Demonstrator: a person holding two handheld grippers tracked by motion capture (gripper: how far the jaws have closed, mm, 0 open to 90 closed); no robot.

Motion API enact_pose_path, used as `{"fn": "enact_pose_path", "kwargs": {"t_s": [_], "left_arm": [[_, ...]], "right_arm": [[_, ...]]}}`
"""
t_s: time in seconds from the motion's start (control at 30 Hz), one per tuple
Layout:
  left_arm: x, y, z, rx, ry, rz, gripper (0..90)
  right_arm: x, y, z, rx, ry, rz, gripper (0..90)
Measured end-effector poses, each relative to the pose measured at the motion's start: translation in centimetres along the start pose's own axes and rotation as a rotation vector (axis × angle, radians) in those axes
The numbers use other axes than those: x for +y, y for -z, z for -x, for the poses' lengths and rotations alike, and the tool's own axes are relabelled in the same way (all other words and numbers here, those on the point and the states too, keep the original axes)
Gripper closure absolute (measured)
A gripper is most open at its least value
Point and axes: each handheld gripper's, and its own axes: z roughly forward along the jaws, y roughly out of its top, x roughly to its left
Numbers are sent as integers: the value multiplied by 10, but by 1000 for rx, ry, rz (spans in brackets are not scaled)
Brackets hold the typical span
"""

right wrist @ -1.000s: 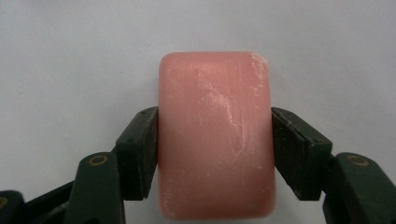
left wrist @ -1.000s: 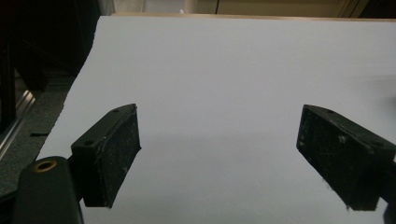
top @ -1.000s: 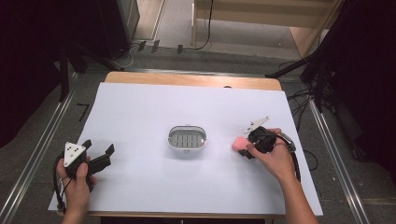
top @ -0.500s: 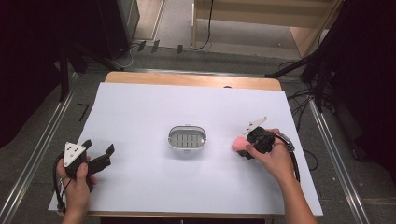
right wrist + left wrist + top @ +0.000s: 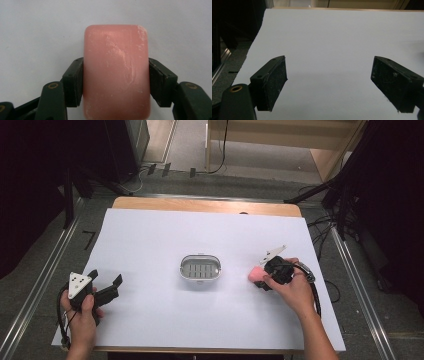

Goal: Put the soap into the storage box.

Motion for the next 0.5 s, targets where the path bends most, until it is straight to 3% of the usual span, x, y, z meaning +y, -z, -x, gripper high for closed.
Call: {"fn": "enact_pose_path", "kwargs": {"t_s": [0.5], "left_arm": [[0, 0, 0, 0, -1, 0, 142]], "right_arm": [[1, 8, -3, 2, 48, 24, 388]]}}
